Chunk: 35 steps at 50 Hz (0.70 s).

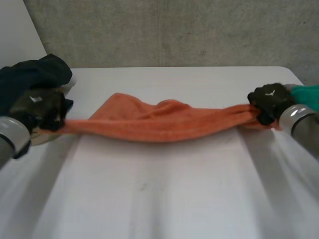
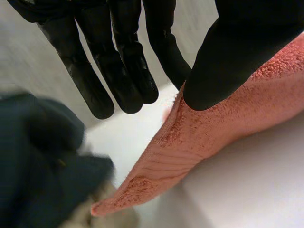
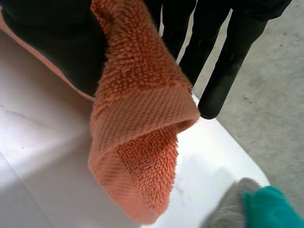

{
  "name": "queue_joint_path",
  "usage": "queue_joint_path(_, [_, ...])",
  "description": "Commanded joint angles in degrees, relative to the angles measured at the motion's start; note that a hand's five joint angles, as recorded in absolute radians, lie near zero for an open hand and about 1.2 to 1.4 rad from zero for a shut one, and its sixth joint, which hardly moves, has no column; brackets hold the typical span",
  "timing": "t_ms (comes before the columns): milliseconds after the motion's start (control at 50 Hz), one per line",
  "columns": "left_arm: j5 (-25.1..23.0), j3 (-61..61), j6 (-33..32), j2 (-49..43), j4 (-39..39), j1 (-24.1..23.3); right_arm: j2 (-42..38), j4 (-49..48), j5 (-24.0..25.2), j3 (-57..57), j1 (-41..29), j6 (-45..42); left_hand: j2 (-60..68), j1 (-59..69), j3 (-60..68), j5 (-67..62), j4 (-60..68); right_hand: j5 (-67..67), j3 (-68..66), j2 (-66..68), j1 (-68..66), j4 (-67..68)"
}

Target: Fold the laundry.

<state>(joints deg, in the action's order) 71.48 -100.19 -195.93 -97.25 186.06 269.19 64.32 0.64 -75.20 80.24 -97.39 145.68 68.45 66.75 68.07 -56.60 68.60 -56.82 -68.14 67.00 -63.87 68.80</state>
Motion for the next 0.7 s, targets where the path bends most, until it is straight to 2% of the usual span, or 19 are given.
queue_joint_path(20, [-1.78, 2.54, 6.43, 14.10, -6.23, 2.04, 8.27, 15.16, 2.07, -5.44, 2.99, -4.70, 11.55, 13.25, 11.93, -13.40, 11.40, -13.18, -11.86, 13.00, -16.13, 11.20])
queue_joint_path(100, [-2.49, 3.33, 8.90, 19.03, -8.52, 1.95, 10.30, 25.10, 5.23, -7.90, 3.96, -8.04, 11.55, 13.25, 11.93, -13.40, 11.40, -13.18, -11.86, 13.00, -16.13, 11.20])
queue_joint_path(160, [-2.14, 3.33, 8.81, 17.63, -9.40, 1.25, 9.78, 30.91, 7.96, -8.96, 3.88, -12.95, 11.55, 13.25, 11.93, -13.40, 11.40, -13.18, -11.86, 13.00, -16.13, 11.20])
queue_joint_path(240, [-0.12, 3.94, 6.44, 9.47, -9.23, -2.44, 6.27, 31.36, 8.32, -10.19, 2.83, -16.04, 11.55, 13.25, 11.93, -13.40, 11.40, -13.15, -11.83, 12.98, -16.10, 11.17])
queue_joint_path(300, [3.22, 6.05, 2.76, 0.77, -7.65, -4.81, 2.40, 26.10, 7.09, -11.24, 0.98, -12.28, 11.55, 13.25, 11.93, -13.40, 11.40, -9.98, -8.66, 9.80, -12.93, 8.00])
queue_joint_path(400, [7.88, 13.77, -0.33, -11.28, -2.38, -6.31, -2.70, 8.28, 4.63, -12.38, -1.13, -1.12, 11.55, 13.25, 11.93, -13.40, 11.40, -7.94, -6.62, 7.77, -10.89, 5.96])
queue_joint_path(420, [7.80, 17.36, 0.19, -13.55, 0.15, -6.83, -3.66, 0.76, 3.41, -12.74, -2.00, 2.03, 11.55, 13.25, 11.93, -13.40, 11.40, -9.44, -8.12, 9.27, -12.39, 7.46])
queue_joint_path(480, [6.48, 22.82, 1.51, -14.46, 5.70, -7.54, -3.94, -12.11, 1.47, -13.70, -3.15, 5.39, 11.55, 13.25, 11.93, -13.40, 11.40, -9.96, -8.64, 9.79, -12.91, 7.98])
queue_joint_path(500, [6.13, 26.23, 2.73, -13.76, 10.42, -7.80, -3.76, -21.37, 0.24, -14.05, -3.68, 7.23, 11.55, 13.25, 11.93, -13.40, 11.40, -9.96, -8.64, 9.79, -12.91, 7.98])
queue_joint_path(560, [7.17, 30.56, 6.07, -11.74, 17.65, -7.37, -2.89, -34.70, -0.82, -13.88, -4.30, 10.05, 11.55, 13.25, 11.93, -13.40, 11.40, -10.13, -8.80, 9.95, -13.08, 8.15])
queue_joint_path(580, [8.57, 32.66, 8.96, -10.25, 21.85, -7.11, -2.10, -42.74, -1.17, -13.36, -4.56, 12.32, 11.55, 13.25, 11.93, -13.40, 11.40, -10.13, -8.80, 9.95, -13.08, 8.15])
queue_joint_path(660, [11.57, 35.14, 14.86, -7.43, 26.54, -6.84, -0.60, -53.17, -0.22, -11.34, -5.18, 17.78, 11.55, 13.25, 11.93, -13.40, 11.40, -10.13, -8.80, 9.95, -13.08, 8.15])
queue_joint_path(700, [11.49, 34.97, 16.10, -6.55, 25.32, -6.66, -0.60, -53.20, 0.66, -11.24, -4.92, 19.19, 11.55, 13.25, 11.93, -13.40, 11.40, -10.13, -8.80, 9.95, -13.08, 8.15])
